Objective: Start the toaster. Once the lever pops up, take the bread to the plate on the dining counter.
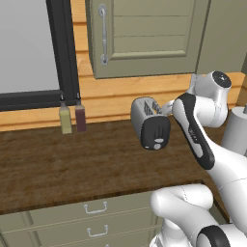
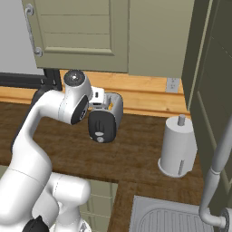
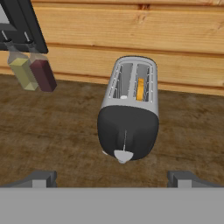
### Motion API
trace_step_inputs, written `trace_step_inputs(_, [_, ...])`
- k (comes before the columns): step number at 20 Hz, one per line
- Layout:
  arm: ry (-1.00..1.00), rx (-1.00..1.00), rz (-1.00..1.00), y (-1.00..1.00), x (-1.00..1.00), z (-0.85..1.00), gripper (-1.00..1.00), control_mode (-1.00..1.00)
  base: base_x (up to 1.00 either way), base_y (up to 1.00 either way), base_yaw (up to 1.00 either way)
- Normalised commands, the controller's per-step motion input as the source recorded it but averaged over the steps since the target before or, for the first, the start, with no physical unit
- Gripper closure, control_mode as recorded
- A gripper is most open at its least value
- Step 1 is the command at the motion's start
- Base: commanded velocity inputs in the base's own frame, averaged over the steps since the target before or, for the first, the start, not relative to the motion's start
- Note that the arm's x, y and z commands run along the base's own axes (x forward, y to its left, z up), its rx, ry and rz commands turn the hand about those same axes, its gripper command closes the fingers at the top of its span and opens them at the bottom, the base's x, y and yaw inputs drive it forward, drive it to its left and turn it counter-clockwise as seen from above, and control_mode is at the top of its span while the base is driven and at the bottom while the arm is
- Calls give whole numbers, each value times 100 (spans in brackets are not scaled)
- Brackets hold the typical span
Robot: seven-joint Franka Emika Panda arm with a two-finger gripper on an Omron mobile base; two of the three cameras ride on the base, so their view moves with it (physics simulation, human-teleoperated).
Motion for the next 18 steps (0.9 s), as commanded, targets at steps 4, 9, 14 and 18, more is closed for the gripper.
trace_step_inputs(4, [0, 0, 0, 0, 0, 0, -100, -100, 0, 0, 0])
trace_step_inputs(9, [0, 0, 0, 0, 0, 0, -100, -100, 0, 0, 0])
trace_step_inputs(14, [0, 0, 0, 0, 0, 0, -100, -100, 0, 0, 0])
trace_step_inputs(18, [0, 0, 0, 0, 0, 0, -100, -100, 0, 0, 0])
